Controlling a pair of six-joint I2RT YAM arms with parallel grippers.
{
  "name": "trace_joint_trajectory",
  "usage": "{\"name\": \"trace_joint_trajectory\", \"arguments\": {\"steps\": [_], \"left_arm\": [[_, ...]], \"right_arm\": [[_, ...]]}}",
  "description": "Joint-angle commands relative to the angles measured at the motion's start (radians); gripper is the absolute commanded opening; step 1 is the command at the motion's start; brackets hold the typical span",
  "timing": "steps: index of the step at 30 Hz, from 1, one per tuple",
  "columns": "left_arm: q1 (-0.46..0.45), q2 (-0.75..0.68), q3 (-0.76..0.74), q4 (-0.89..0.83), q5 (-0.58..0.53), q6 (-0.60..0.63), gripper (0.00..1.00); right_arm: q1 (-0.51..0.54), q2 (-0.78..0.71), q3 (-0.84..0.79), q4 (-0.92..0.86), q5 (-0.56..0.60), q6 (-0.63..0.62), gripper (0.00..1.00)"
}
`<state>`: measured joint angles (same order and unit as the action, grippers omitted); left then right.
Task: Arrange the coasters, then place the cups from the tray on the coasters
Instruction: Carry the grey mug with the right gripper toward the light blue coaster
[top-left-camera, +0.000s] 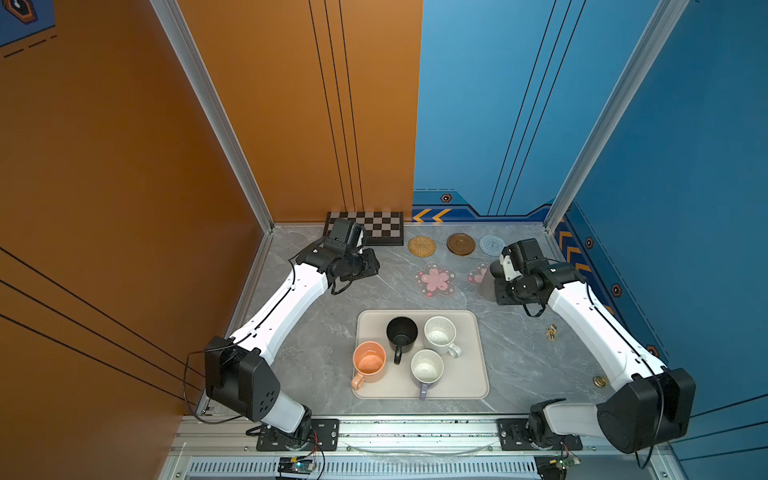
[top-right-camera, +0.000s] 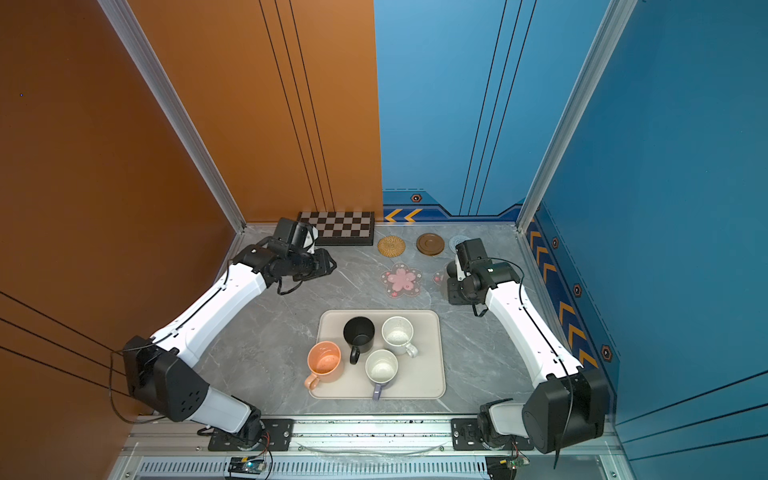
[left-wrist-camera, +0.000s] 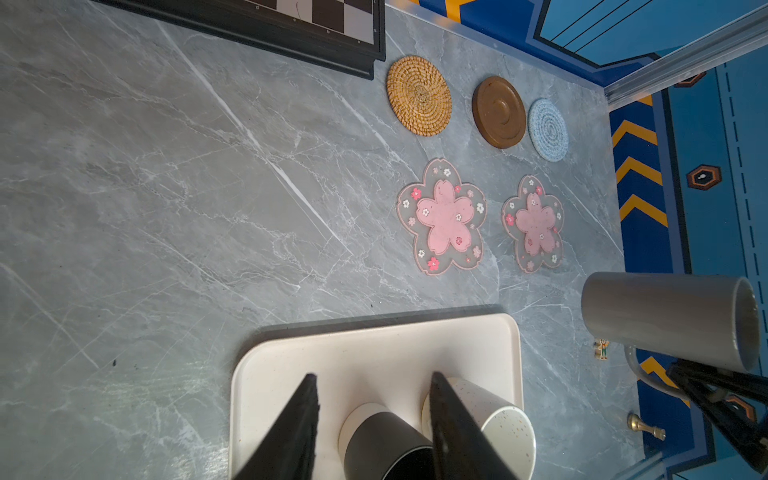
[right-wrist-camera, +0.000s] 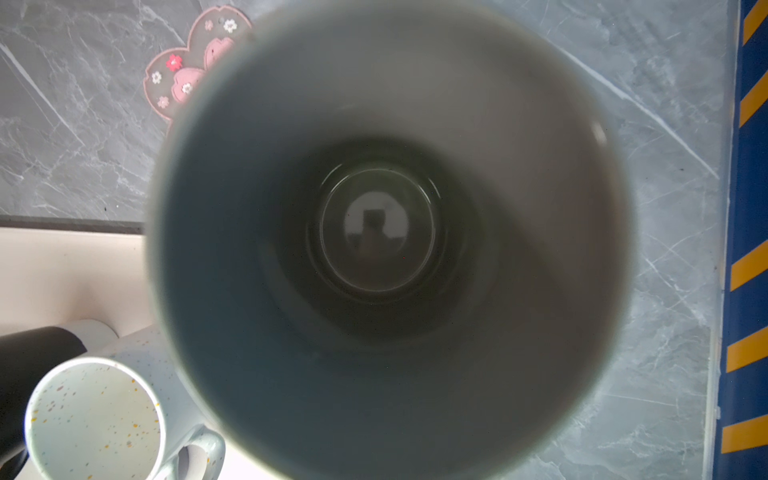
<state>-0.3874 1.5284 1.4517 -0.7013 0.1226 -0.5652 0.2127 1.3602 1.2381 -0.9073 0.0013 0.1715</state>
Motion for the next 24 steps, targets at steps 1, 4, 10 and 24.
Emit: {"name": "trace_joint_trajectory", "arguments": {"steps": [1,4,10,24], "left_arm": [[0.013,0.019,0.034,-0.036,-0.012,0.007,0.45],[0.021,0.035,0.048,-0.046,-0.010,0.008,0.45],[0.036,0.075,0.075,-0.046,0.001,0.016,0.45],[0.090,0.150,0.118,-0.046,0.054,0.033,0.45]], "right_arm": [[-0.027,0.020,0.062,0.102,-0.020,-0.025,0.00],[-0.040,0.061,0.081,0.127,-0.020,-0.032,0.00],[-0.051,0.131,0.136,0.158,-0.014,-0.059,0.00],[-0.090,0.314,0.321,0.160,0.040,-0.103,0.00]]}}
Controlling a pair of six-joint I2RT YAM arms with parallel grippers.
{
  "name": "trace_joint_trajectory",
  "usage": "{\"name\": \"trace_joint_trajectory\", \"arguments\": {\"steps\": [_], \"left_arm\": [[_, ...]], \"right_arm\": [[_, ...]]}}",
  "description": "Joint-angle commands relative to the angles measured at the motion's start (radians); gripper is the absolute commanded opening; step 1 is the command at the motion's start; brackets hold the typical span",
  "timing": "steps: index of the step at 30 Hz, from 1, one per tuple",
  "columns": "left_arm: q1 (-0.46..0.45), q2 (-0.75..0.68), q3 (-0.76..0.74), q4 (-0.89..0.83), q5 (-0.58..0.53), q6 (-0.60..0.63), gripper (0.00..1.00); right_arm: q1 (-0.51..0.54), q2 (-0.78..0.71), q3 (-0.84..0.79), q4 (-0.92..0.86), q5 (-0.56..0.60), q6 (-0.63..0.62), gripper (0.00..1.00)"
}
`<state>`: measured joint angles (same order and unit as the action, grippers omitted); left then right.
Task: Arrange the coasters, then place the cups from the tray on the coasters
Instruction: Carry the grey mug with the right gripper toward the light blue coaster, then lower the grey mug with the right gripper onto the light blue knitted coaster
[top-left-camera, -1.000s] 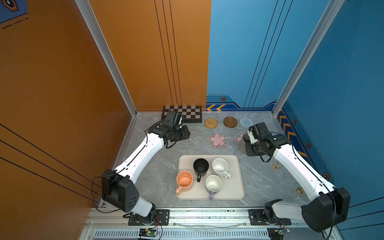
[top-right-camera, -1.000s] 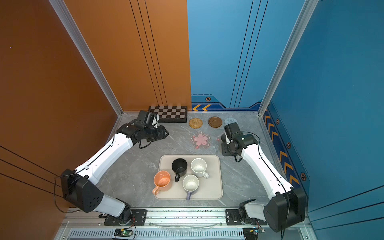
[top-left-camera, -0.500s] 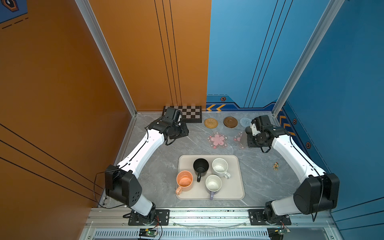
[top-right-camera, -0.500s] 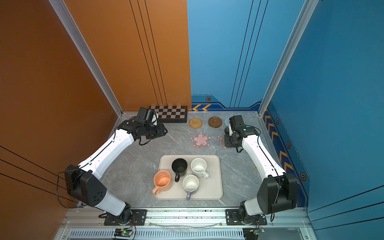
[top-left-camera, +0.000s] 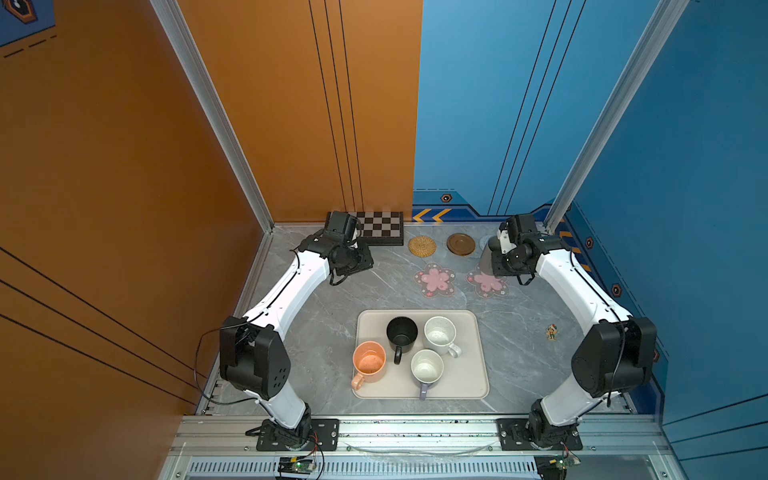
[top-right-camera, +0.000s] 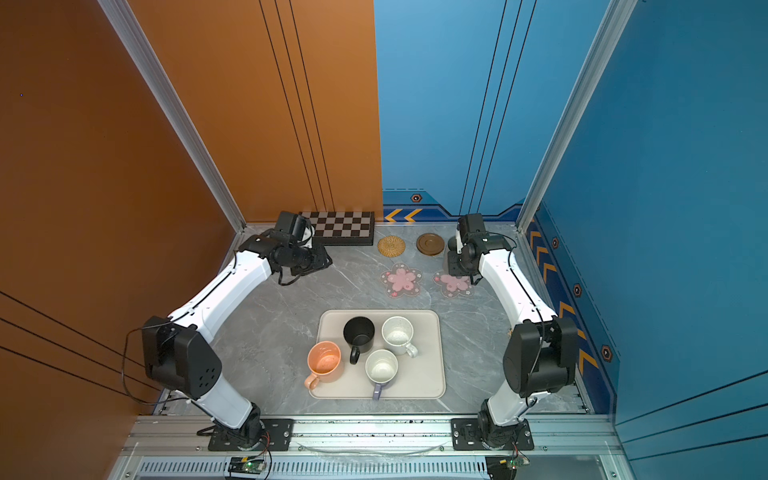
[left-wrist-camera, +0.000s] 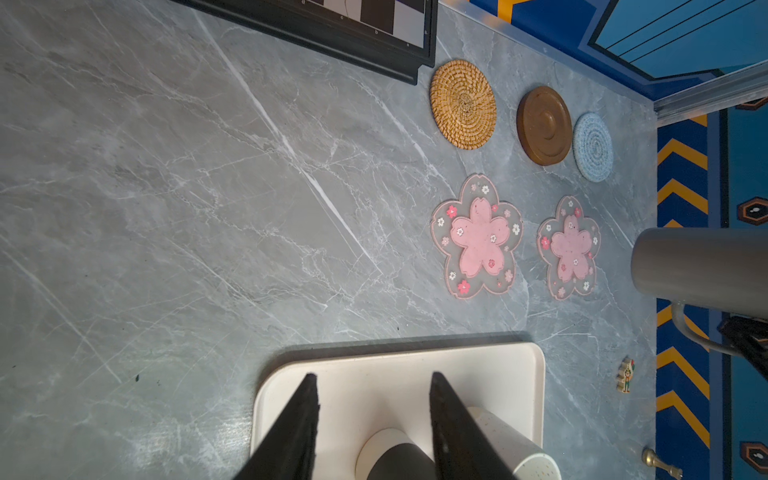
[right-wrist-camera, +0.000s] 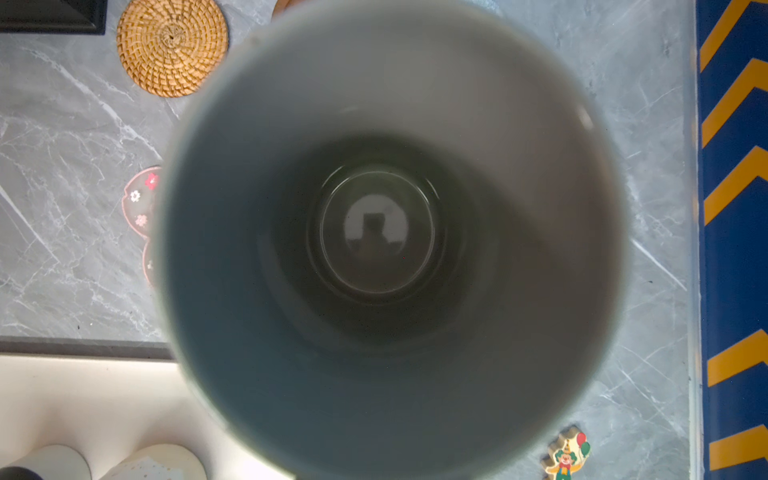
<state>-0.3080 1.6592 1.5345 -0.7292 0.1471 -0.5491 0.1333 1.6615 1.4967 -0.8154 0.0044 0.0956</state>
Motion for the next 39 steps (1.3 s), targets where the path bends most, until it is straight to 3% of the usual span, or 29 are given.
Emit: {"name": "trace_joint_trajectory", "arguments": {"steps": [1,13,39], "left_arm": [[0.011,0.025,0.041,-0.018,0.032,0.015,0.45],[0.011,0.119,0.120,-0.018,0.049,-0.002,0.44],[0.002,0.270,0.201,-0.018,0.044,-0.012,0.42]], "right_arm": [[-0.011,0.024,0.070,0.071,0.041,-0.033,0.00],[-0.059,0.150,0.149,0.149,0.066,-0.079,0.00],[-0.141,0.406,0.349,0.283,0.043,-0.046,0.00]]}}
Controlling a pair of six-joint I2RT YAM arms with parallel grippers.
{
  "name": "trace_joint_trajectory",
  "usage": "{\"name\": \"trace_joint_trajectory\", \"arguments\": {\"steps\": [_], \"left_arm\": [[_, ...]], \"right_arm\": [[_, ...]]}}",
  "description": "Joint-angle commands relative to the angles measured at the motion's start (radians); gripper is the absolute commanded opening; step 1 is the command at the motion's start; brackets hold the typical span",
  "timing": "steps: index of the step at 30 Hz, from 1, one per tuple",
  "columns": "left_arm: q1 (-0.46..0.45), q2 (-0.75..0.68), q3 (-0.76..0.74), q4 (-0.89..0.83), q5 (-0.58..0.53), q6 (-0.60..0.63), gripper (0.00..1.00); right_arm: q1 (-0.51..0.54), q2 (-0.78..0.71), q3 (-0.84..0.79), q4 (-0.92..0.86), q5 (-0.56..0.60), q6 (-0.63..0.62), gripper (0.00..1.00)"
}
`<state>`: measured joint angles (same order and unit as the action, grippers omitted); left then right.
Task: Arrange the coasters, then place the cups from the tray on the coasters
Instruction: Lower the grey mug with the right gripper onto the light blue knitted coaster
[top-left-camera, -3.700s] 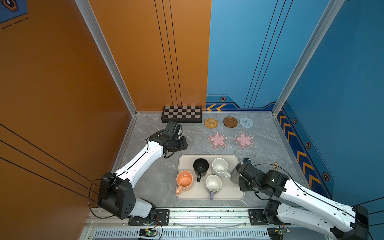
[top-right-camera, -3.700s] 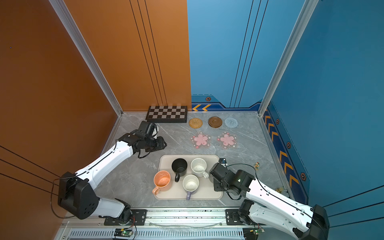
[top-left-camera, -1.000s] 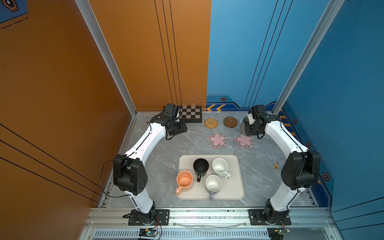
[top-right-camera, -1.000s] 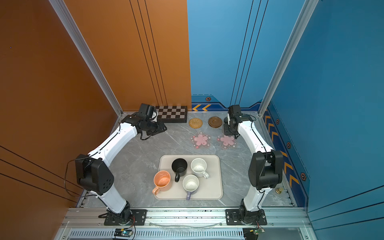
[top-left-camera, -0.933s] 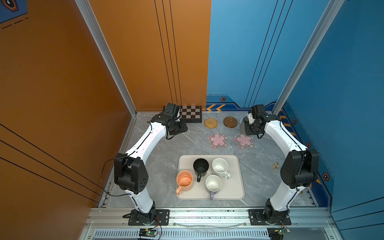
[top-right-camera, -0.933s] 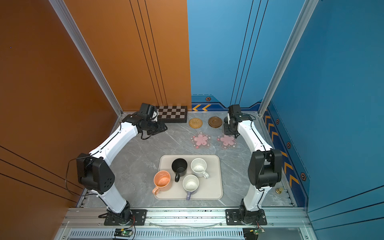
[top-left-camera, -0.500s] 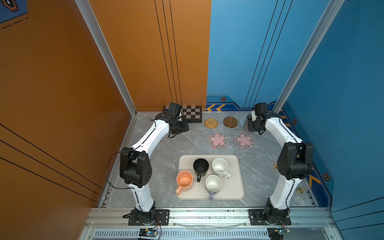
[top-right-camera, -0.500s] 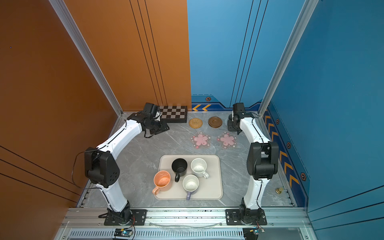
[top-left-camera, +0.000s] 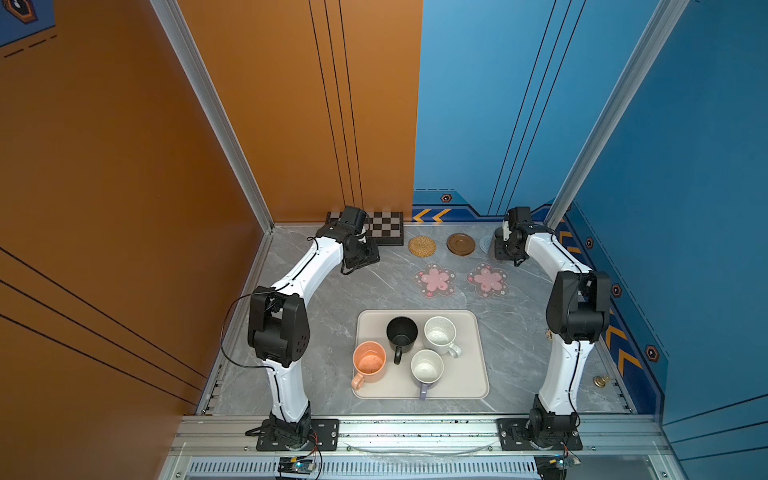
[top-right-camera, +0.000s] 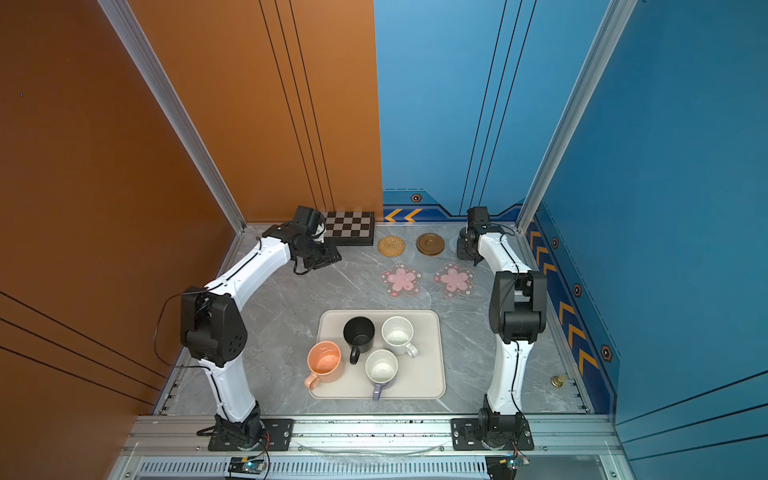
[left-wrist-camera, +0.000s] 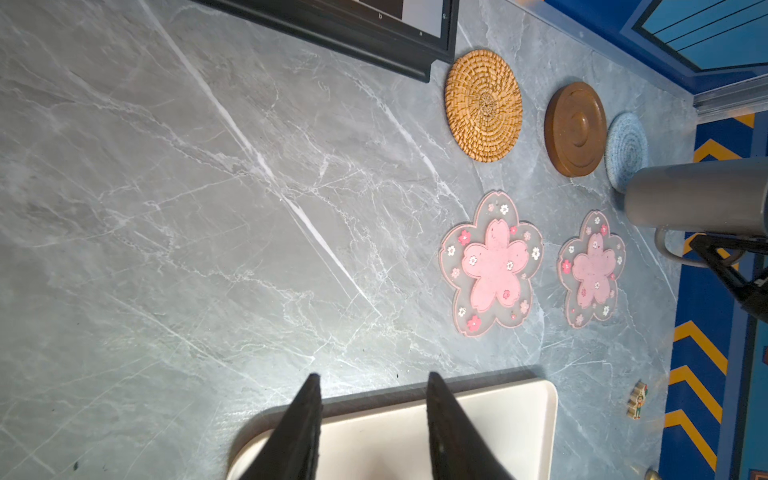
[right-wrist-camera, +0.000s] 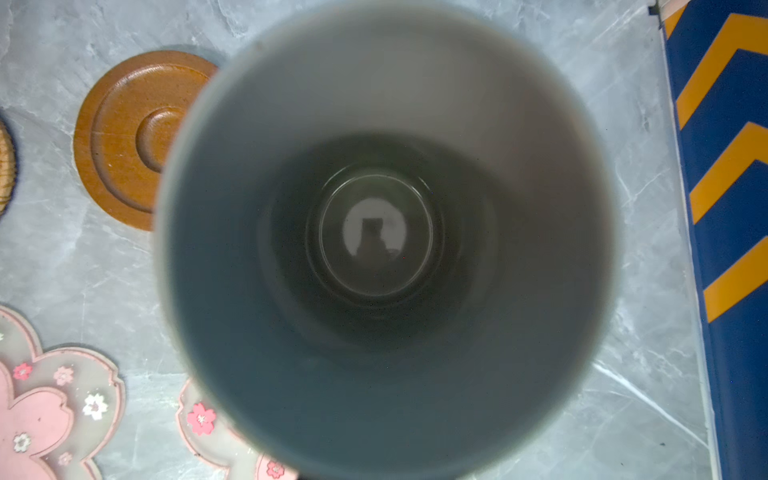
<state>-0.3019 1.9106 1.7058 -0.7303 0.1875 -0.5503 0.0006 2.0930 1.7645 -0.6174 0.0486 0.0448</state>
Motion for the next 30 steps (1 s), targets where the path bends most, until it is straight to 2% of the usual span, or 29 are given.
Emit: {"name": "trace_joint_trajectory", "arguments": {"steps": [1,14,30], "left_arm": [[-0.006,0.023,0.032,-0.016,0.003,-0.012,0.42],[-0.008,0.062,0.057,-0.015,0.016,-0.016,0.42],[-0.011,0.107,0.078,-0.017,0.031,-0.025,0.42]], "right_arm": [[-0.008,0.011,0.095,0.085,-0.003,0.002,0.00],[-0.013,0.112,0.209,0.076,-0.023,-0.043,0.00],[-0.019,0.134,0.242,0.065,-0.038,-0.039,0.00]]}}
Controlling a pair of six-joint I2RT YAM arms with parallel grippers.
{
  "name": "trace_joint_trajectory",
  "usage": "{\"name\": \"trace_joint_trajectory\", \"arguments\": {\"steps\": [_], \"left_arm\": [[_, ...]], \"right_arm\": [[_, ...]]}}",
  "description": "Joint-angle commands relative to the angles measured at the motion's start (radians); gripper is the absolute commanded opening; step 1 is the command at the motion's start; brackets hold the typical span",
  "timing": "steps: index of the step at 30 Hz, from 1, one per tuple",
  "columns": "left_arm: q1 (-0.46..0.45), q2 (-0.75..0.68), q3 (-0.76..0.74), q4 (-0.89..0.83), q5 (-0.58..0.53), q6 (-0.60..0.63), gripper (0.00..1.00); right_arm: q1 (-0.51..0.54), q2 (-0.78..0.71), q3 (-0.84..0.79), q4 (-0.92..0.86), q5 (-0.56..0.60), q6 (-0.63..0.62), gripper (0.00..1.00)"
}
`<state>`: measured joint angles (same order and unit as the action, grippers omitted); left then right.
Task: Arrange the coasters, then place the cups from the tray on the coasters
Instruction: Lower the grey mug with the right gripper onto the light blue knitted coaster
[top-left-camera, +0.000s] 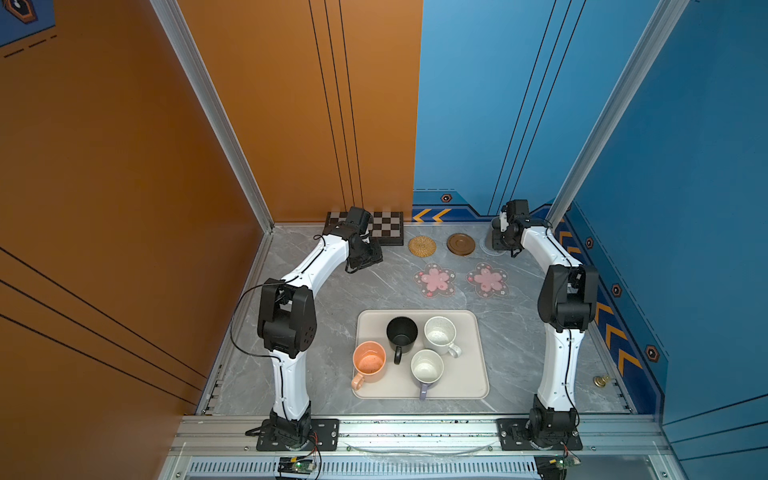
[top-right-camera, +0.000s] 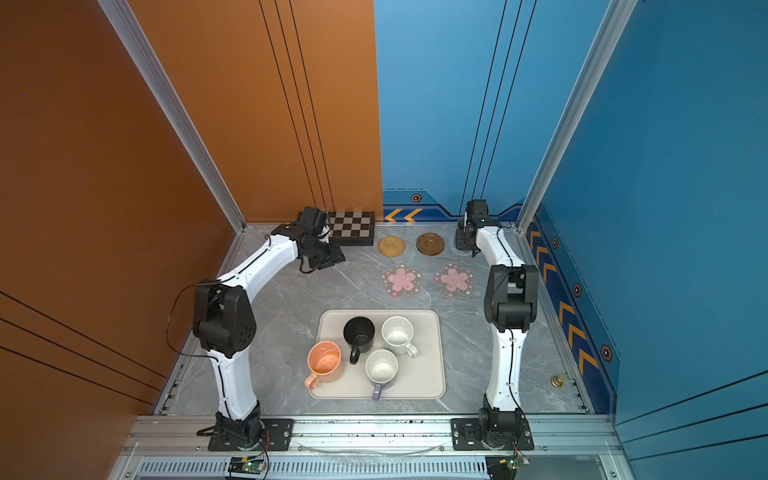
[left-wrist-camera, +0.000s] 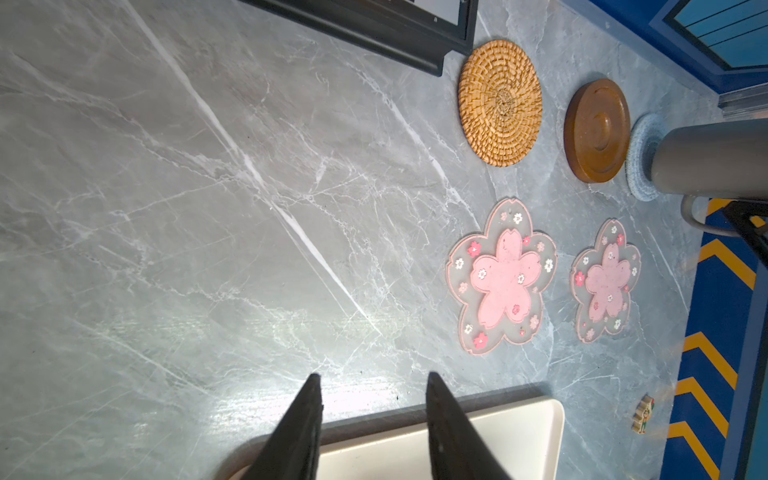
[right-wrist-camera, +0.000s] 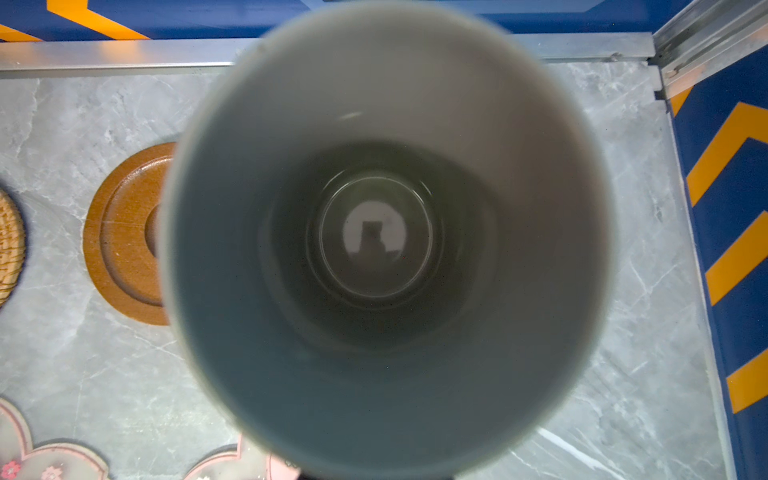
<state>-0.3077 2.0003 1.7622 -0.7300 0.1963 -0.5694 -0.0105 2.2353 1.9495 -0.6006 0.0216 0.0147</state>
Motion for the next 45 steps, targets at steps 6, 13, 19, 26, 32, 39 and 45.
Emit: {"name": "trace_joint_trajectory", "arguments": {"steps": [6,13,19,26,32,39,45], "left_arm": [[-0.005,0.019,0.019,-0.017,0.024,-0.009,0.42],[-0.004,0.026,0.027,-0.016,0.025,-0.011,0.42],[-0.005,0.029,0.032,-0.017,0.028,-0.012,0.42],[-0.006,0.034,0.040,-0.017,0.035,-0.018,0.42],[-0.007,0.038,0.043,-0.017,0.036,-0.022,0.42],[-0.011,0.043,0.042,-0.016,0.037,-0.020,0.42],[-0.013,0.046,0.041,-0.018,0.037,-0.020,0.42]], "right_arm": [[-0.011,0.005,0.062,0.041,-0.008,-0.010,0.00],[-0.011,0.019,0.082,0.029,-0.017,-0.004,0.00],[-0.011,0.026,0.091,0.014,-0.017,-0.004,0.00],[-0.011,0.037,0.091,-0.012,-0.010,-0.003,0.00],[-0.010,0.041,0.090,-0.020,-0.007,-0.004,0.09],[-0.011,0.047,0.091,-0.021,-0.006,-0.007,0.11],[-0.011,0.048,0.095,-0.021,-0.007,-0.013,0.07]]}}
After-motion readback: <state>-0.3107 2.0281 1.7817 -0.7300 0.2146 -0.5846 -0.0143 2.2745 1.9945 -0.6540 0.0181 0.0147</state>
